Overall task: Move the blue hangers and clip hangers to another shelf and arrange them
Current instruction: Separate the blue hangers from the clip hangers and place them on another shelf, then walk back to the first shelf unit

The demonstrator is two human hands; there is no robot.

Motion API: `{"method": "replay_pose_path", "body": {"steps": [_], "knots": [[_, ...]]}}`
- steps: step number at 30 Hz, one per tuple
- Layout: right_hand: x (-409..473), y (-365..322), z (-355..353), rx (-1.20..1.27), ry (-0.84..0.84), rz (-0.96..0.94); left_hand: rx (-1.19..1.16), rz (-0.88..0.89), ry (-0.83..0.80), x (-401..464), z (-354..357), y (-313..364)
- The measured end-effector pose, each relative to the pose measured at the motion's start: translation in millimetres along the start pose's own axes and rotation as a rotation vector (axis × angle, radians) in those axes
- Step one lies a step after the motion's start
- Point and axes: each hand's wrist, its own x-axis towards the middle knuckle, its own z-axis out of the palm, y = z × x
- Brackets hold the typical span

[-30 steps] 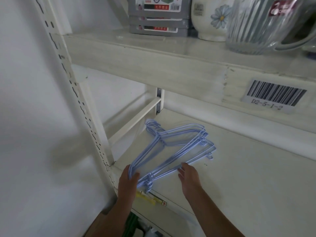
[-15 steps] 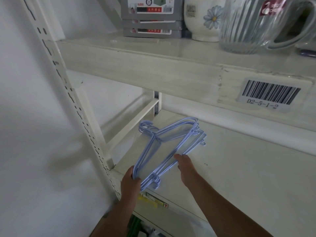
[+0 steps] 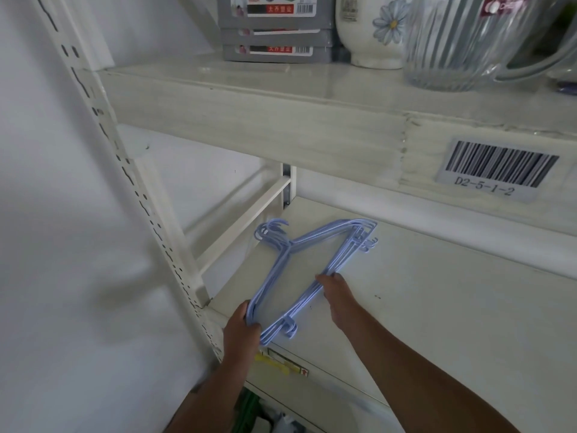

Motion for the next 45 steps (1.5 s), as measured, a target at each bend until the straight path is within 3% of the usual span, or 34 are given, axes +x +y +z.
{"method": "replay_pose_path", "body": {"steps": [6,16,22,27,31,34,36,42,45], "knots": [[-16.3,3.2,5.2,-0.080,0.014,-0.006,0.071,-0.016,-0.121,19.7,-5.2,3.6],[-10.2,-10.8,9.7,-0.469,0.030,-0.011,0.008,-0.045,-0.158,9.6,7.0,6.1],[-17.8,-22.8,5.2,-0.568,0.000,-0.033,-0.007,-0.047,-0.148,9.3,2.6,17.0],[-22.6,-37.9,-13.1,-0.574,0.088,-0.099,0.121,-0.007,-0.174,23.9,-6.7,37.9],[-27.5,-48.2,-24.7,-0.706,0.099,-0.234,0.417,0.044,-0.195,38.7,-18.5,47.4],[-34.6,-55.9,-20.1,-0.818,0.047,-0.312,0.828,0.145,-0.215,37.8,-33.4,54.4],[-40.0,-60.9,-9.4,-0.925,0.014,-0.367,0.976,0.205,-0.194,37.6,-48.3,50.9],[-59.6,-74.2,49.8,-1.005,-0.223,-0.491,0.976,0.148,-0.121,7.5,-99.2,31.6],[-70.5,-77.4,89.6,-1.055,-0.393,-0.538,0.860,-0.026,-0.051,-10.0,-138.6,10.1]]}}
